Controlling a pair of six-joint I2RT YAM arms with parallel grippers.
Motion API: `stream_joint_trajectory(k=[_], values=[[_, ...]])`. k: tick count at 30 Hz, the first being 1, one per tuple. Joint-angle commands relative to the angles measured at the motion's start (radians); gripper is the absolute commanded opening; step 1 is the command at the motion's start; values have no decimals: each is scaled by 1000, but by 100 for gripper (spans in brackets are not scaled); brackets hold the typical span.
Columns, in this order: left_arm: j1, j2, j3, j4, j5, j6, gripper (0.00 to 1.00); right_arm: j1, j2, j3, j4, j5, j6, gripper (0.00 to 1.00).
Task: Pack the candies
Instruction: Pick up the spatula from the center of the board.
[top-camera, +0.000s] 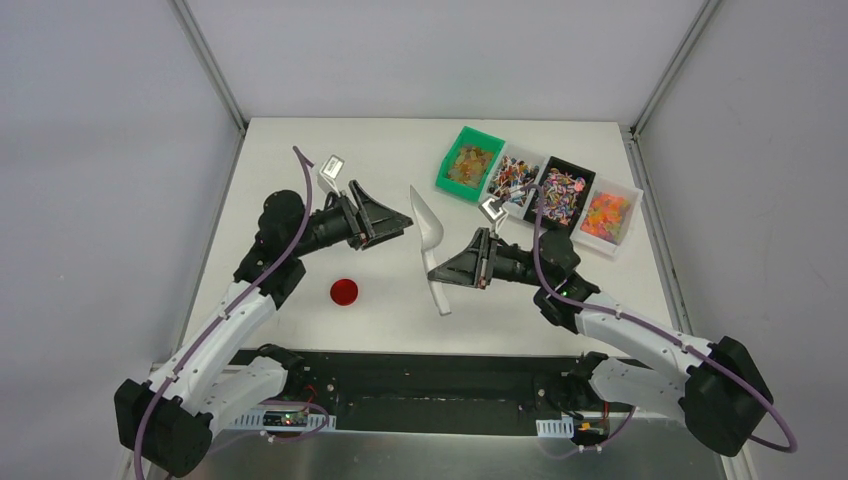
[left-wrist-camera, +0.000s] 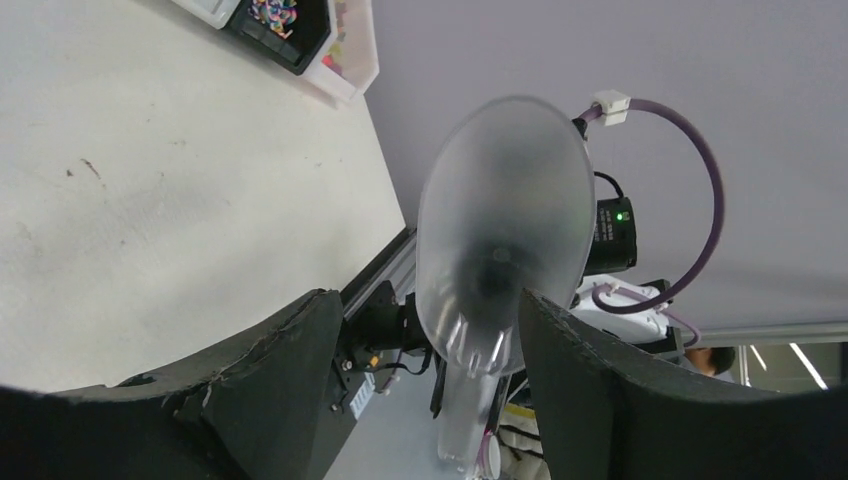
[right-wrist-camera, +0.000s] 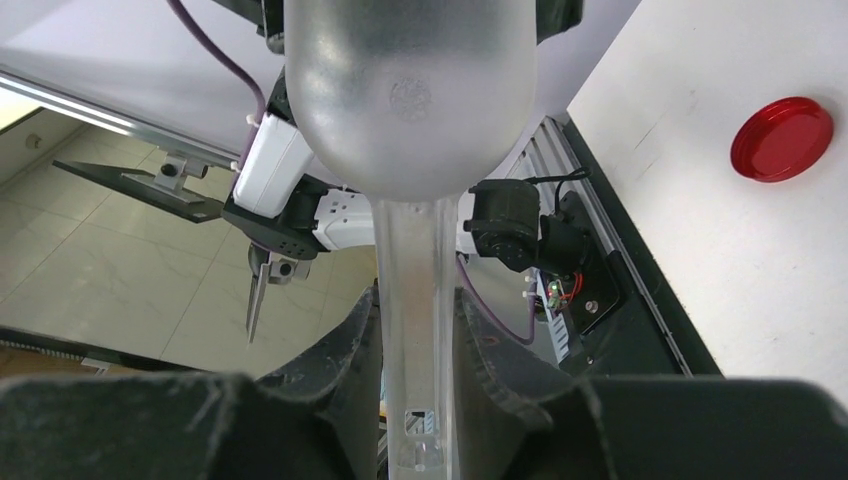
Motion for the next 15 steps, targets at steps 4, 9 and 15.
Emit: stream_joint_trajectory(k=[4, 9, 15], values=[[1, 43, -54, 228, 60, -128, 67, 53, 7, 37, 88, -19, -8, 8], [0, 46, -92, 293, 66, -181, 61, 75, 37, 61, 87, -12, -21, 9], [-3, 20, -109, 306, 55, -191, 45, 79, 75, 65, 106, -6, -25, 10]])
